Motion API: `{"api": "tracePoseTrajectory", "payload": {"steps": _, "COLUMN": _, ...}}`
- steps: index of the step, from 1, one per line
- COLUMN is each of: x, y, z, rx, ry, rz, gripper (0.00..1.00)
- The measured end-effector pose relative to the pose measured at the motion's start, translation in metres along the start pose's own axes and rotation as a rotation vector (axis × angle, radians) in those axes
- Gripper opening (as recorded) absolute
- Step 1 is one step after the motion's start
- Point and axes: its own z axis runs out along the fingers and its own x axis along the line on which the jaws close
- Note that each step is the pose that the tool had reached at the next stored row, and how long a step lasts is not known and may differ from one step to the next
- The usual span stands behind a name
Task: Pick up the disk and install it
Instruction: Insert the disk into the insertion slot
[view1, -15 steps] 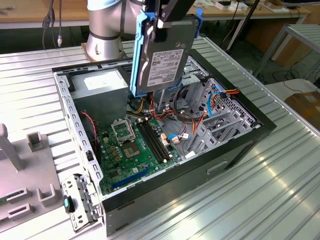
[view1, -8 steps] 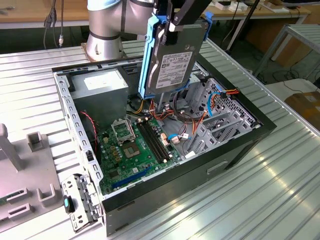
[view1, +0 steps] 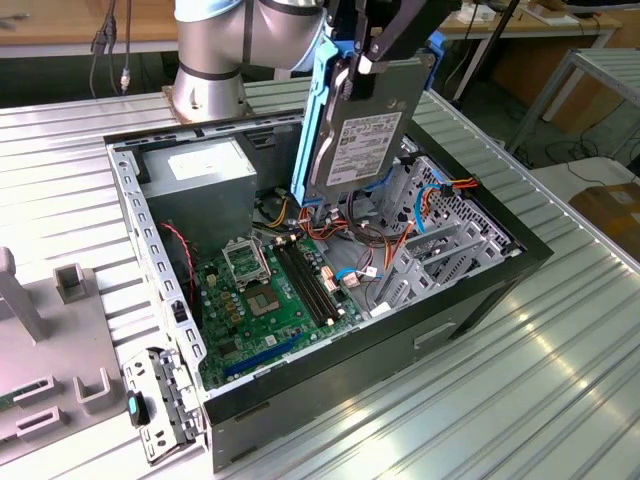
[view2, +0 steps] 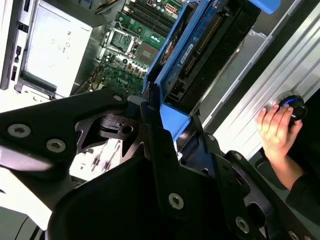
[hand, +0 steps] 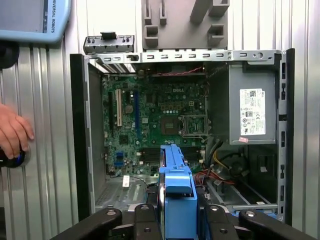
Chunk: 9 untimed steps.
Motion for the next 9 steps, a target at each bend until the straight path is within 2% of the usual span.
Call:
{"api": "tracePoseTrajectory", "payload": {"steps": 5, "x": 0.0080, "y": -0.0033, "z": 0.0006, "rx": 0.0000, "ry": 0.0000, "rz": 0.000, "gripper": 0.37}}
{"api": "tracePoseTrajectory", "payload": {"steps": 9, "x": 0.0117, "y": -0.0057, "z": 0.0010, "rx": 0.0000, "ry": 0.0000, "rz": 0.000, "gripper": 0.37}}
